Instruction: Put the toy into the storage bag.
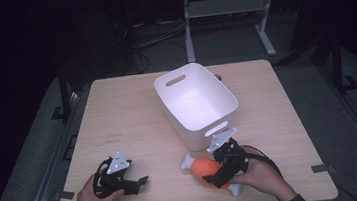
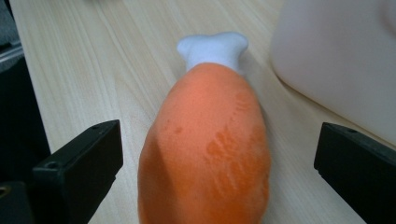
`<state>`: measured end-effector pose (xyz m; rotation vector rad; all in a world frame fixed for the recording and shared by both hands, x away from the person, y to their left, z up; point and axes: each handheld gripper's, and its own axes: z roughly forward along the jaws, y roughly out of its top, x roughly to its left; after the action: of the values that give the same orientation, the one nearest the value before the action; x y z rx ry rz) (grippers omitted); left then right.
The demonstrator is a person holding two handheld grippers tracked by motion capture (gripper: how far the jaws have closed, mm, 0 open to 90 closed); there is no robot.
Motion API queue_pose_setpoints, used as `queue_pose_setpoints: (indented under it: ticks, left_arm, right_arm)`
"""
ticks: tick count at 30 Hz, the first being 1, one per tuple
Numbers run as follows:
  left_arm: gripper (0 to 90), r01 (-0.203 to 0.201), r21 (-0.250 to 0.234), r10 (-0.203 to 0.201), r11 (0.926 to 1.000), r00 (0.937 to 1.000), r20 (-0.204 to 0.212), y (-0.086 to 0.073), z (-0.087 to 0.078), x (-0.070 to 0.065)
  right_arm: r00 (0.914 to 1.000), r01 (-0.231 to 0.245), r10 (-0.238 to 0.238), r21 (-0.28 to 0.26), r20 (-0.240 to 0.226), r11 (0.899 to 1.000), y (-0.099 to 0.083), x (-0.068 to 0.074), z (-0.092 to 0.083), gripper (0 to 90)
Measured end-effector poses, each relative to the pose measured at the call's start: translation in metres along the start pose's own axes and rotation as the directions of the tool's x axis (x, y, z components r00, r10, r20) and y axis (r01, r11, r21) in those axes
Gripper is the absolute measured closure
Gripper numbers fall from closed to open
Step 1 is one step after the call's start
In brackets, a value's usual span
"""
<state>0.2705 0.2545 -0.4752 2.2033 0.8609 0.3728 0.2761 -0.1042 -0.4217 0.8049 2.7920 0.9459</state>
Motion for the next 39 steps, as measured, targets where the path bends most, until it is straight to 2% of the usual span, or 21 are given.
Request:
queue_pose_setpoints:
  ticks: [14,26,33,35,39]
  left_arm:
    - [12.9,0.003,0.0,-0.003,1.0,1.0,0.0,0.0,0.0,0.0]
    - [12.9,-0.001,0.003,0.001,1.0,1.0,0.0,0.0,0.0,0.0]
    - [12.9,-0.001,0.003,0.001,1.0,1.0,0.0,0.0,0.0,0.0]
    - [12.9,-0.001,0.003,0.001,1.0,1.0,0.0,0.0,0.0,0.0]
    - [12.9,-0.001,0.003,0.001,1.0,1.0,0.0,0.0,0.0,0.0]
  right_arm:
    - [0.9998,0.021,-0.021,0.074,-0.001,0.997,-0.002,0.006,0.029,0.9]
    - [0.9994,0.034,-0.034,0.109,-0.001,0.993,-0.006,0.009,0.039,1.0]
    - [0.9995,0.031,-0.032,0.118,0.003,0.993,-0.008,0.008,0.038,7.9]
    - [0.9994,0.03,-0.032,0.112,0.013,0.993,-0.008,0.007,0.037,14.2]
    - [0.9995,0.028,-0.029,0.108,0.011,0.994,-0.009,0.007,0.036,16.3]
